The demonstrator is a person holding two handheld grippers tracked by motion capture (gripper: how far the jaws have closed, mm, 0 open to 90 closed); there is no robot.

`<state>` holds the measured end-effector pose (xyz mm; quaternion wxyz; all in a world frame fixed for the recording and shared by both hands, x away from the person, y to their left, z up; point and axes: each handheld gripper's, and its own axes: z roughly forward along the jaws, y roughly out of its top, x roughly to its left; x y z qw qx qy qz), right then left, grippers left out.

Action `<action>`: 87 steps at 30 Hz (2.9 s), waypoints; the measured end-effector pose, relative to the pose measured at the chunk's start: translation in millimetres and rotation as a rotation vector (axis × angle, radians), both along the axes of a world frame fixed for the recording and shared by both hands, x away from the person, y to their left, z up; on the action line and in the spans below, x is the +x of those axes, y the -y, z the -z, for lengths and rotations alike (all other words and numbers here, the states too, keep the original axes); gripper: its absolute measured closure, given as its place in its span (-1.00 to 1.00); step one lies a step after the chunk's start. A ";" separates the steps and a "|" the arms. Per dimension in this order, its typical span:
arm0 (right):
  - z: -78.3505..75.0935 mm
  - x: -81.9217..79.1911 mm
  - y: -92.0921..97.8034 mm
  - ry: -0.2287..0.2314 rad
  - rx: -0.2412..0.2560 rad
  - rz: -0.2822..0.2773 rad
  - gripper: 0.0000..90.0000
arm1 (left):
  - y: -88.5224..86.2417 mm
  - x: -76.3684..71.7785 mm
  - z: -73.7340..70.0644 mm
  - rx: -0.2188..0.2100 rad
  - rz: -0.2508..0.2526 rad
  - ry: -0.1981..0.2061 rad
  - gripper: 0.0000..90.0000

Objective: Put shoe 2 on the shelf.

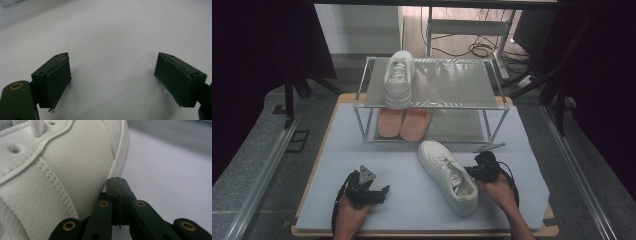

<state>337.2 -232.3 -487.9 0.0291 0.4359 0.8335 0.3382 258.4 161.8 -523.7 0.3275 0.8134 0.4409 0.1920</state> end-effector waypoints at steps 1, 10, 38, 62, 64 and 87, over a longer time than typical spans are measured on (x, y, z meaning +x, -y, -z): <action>-0.2 2.3 -3.8 -0.001 -0.002 -0.014 1.00 | 0.0 -0.1 0.0 0.000 0.000 0.000 -0.70; 0.4 19.5 -33.8 -0.007 -0.021 -0.104 1.00 | 0.1 -0.2 -0.1 0.002 0.000 0.001 -0.70; -22.5 -10.8 4.7 0.084 -0.026 -0.038 0.46 | 0.4 -0.5 -0.1 0.004 0.000 0.004 -0.70; -59.1 -37.7 -12.3 0.117 0.001 -0.134 0.20 | 0.5 -0.6 -0.1 0.007 0.001 0.007 -0.70; -57.5 -36.1 -17.6 0.109 -0.003 -0.147 0.17 | 0.5 -0.6 -0.1 0.007 0.001 0.007 -0.70; -50.4 -21.8 -38.8 0.086 -0.106 -0.188 0.47 | 0.6 -0.7 -0.2 0.007 0.000 0.008 -0.70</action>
